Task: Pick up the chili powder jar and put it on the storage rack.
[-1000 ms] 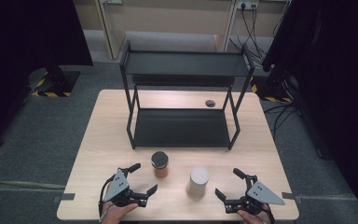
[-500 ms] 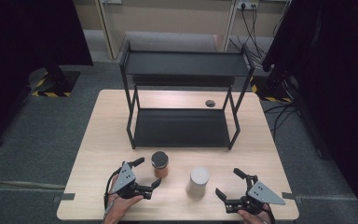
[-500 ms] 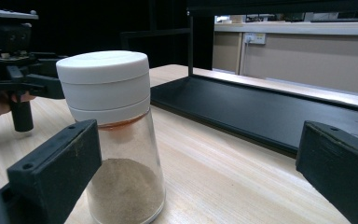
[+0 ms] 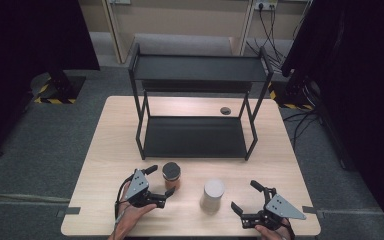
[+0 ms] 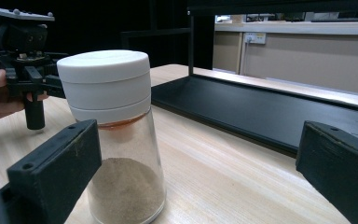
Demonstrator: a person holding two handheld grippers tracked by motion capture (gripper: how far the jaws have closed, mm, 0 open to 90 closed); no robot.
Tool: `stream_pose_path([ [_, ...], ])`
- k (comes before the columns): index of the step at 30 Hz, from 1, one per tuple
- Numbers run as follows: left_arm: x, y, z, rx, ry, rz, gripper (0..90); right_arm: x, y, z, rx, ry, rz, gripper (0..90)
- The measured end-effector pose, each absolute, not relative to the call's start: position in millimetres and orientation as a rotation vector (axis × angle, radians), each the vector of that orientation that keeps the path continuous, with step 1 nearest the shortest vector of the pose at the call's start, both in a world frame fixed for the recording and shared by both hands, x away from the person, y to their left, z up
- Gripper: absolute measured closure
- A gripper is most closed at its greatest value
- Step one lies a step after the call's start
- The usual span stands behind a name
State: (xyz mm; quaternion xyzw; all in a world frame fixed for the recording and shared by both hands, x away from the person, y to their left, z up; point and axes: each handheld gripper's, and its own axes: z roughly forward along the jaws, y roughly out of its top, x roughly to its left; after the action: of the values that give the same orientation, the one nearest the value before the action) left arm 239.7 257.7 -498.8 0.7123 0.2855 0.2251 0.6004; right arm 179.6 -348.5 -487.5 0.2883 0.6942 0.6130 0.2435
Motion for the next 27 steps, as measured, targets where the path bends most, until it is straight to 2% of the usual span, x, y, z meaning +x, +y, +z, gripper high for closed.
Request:
stream_pose_path([
  [18, 257, 242, -495, 1.689, 0.663, 0.511, 4.8, 179, -349, -488, 0.789, 1.892, 1.679, 0.4],
  [23, 262, 240, -493, 1.711, 0.681, 0.504, 8.7, 179, -349, -488, 0.789, 1.89, 1.681, 0.4],
  [27, 264, 240, -494, 1.718, 0.684, 0.496, 15.2, 179, -350, -488, 0.789, 1.889, 1.682, 0.4],
])
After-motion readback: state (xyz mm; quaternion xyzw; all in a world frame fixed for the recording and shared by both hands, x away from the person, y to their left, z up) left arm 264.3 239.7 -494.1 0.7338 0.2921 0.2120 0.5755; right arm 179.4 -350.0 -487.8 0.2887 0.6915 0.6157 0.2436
